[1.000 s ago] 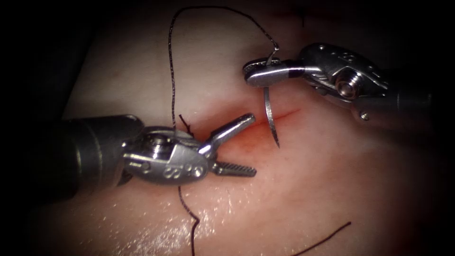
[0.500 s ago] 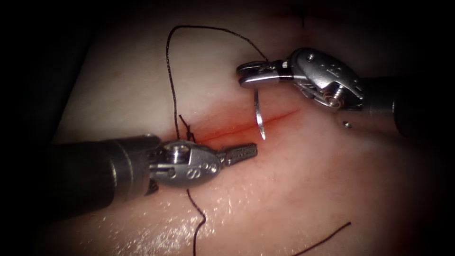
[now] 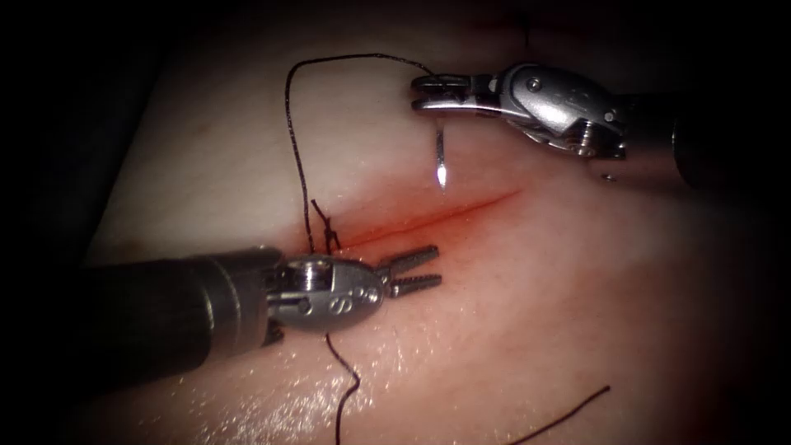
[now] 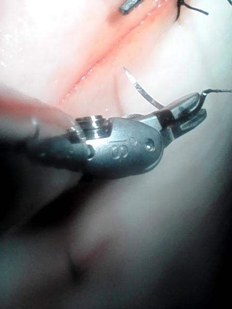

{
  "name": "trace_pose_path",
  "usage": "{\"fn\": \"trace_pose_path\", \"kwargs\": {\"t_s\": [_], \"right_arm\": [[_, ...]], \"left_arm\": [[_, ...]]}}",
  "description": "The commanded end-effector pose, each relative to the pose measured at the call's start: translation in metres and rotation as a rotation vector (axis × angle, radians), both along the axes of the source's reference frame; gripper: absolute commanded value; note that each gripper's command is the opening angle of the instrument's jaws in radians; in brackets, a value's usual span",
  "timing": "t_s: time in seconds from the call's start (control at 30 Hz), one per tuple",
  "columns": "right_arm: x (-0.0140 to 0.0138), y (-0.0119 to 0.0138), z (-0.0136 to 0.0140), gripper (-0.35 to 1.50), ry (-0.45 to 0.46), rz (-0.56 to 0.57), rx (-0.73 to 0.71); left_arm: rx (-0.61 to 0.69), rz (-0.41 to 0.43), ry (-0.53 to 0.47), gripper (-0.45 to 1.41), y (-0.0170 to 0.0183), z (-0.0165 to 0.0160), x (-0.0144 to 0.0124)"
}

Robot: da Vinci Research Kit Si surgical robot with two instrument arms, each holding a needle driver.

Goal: Wound Closure
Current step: Use right hand to throw needle through skin atop wound

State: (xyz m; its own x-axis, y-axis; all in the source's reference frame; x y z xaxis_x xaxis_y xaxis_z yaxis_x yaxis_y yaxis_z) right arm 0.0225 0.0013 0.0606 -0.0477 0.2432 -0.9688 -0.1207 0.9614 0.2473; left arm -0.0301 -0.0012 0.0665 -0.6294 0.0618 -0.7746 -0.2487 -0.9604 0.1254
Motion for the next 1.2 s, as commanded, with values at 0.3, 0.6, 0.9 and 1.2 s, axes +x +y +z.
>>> {"fn": "trace_pose_path", "kwargs": {"t_s": [0.3, 0.6, 0.9, 1.2], "right_arm": [[0.0011, 0.0004, 0.0004, -0.35, 0.023, 0.005, -0.072], [0.0013, 0.0003, 0.0007, -0.35, 0.025, 0.008, -0.117], [0.0014, -0.0009, 0.0016, -0.35, 0.024, 0.004, -0.176], [0.0016, -0.0011, 0.0019, -0.35, 0.023, 0.004, -0.198]], "left_arm": [[0.068, 0.001, 0.035, -0.11, 0.0003, 0.0012, -0.0003], [0.109, -0.010, 0.049, -0.06, 0.0003, 0.0013, -0.0003], [0.207, -0.081, 0.003, 0.27, 0.0005, 0.0009, -0.0004], [0.352, -0.035, -0.018, 0.37, 0.0006, 0.0011, -0.0006]]}}
